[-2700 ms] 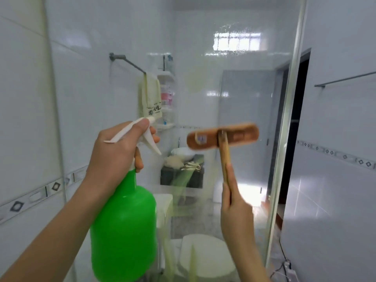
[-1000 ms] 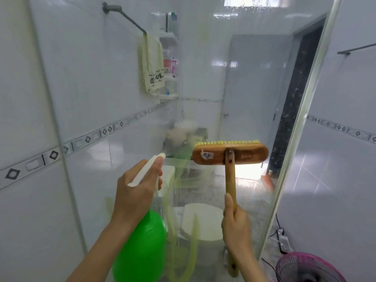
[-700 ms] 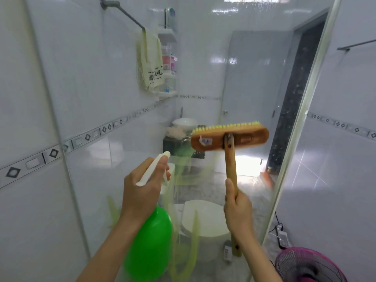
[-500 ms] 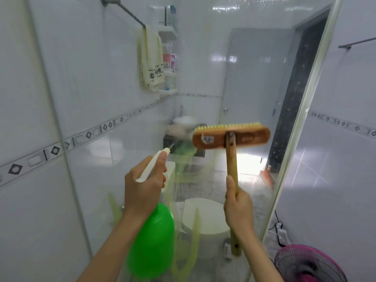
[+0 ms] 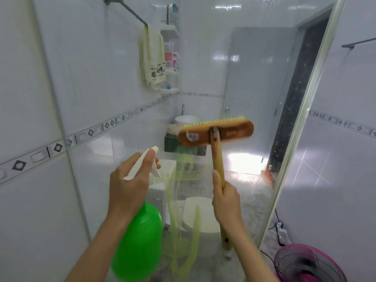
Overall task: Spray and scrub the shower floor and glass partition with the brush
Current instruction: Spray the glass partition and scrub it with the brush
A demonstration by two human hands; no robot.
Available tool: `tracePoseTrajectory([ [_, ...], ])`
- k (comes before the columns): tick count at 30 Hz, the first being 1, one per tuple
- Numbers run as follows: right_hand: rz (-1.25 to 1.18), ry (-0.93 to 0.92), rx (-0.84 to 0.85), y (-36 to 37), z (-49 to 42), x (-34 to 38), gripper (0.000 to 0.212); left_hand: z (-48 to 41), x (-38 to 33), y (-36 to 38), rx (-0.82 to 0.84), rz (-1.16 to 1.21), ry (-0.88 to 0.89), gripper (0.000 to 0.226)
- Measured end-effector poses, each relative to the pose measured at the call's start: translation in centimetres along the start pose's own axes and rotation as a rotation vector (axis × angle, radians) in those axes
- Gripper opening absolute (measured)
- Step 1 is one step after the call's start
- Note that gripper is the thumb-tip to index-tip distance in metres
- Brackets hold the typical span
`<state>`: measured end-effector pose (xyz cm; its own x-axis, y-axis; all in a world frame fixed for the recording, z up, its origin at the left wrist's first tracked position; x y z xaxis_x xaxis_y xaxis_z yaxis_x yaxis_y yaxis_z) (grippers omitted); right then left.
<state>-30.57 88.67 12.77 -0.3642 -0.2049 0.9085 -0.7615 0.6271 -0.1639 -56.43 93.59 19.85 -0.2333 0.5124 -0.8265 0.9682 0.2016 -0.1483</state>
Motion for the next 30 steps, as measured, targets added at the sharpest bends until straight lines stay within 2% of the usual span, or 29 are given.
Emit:
tracePoseTrajectory([
  [3, -0.003, -0.028, -0.001, 0.0, 0.0, -0.8, 0.051, 0.0, -0.7, -0.3, -0.006, -0.010, 0.022, 0.038],
  [7, 0.057, 0.118, -0.009, -0.1, 4.8, -6.2, 0.049, 0.2, -0.8, -1.2, -0.019, 0.003, 0.002, 0.036],
  [9, 0.046, 0.086, 0.024, 0.5, 3.4, -4.1, 0.049, 0.3, -0.5, -1.6, -0.031, 0.031, -0.022, 0.033],
  [13, 0.003, -0.098, 0.038, 1.4, -2.6, 4.8, 0.050, 0.3, -0.5, -2.0, -0.042, 0.034, -0.046, 0.034],
  [15, -0.033, -0.109, 0.046, 1.7, -2.9, 4.6, 0.052, 0.1, -0.7, -2.6, -0.056, 0.043, -0.047, 0.035],
  [20, 0.006, 0.047, 0.052, 2.7, 2.2, -1.4, 0.052, -0.9, -1.7, -4.8, -0.111, 0.043, -0.015, 0.036],
  [22, -0.062, 0.009, 0.077, 4.3, 0.3, 1.9, 0.053, -1.4, -2.1, -5.6, -0.122, 0.041, 0.000, 0.037],
  [26, -0.049, -0.179, 0.070, 6.2, -6.4, 12.0, 0.055, -2.7, -3.0, -6.5, -0.130, 0.021, 0.027, 0.037],
  [28, -0.100, -0.194, 0.081, 7.0, -6.7, 11.8, 0.056, -3.4, -3.2, -7.1, -0.142, 0.031, 0.042, 0.037],
  [30, -0.154, -0.100, 0.096, 7.3, -4.1, 7.7, 0.057, -3.9, -3.3, -7.6, -0.147, 0.032, 0.054, 0.038],
])
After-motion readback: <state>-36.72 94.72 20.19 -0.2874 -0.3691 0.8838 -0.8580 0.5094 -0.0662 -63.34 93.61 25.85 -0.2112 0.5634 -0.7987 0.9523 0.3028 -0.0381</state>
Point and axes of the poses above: each hand's wrist, its own z-axis away from the middle knuckle, its own y-axis out of the palm, x = y × z, the point moved 10 cm from there along -z, towards the middle knuckle, and after that the axes turned 7 degrees about -z, right-handed, at the moved point
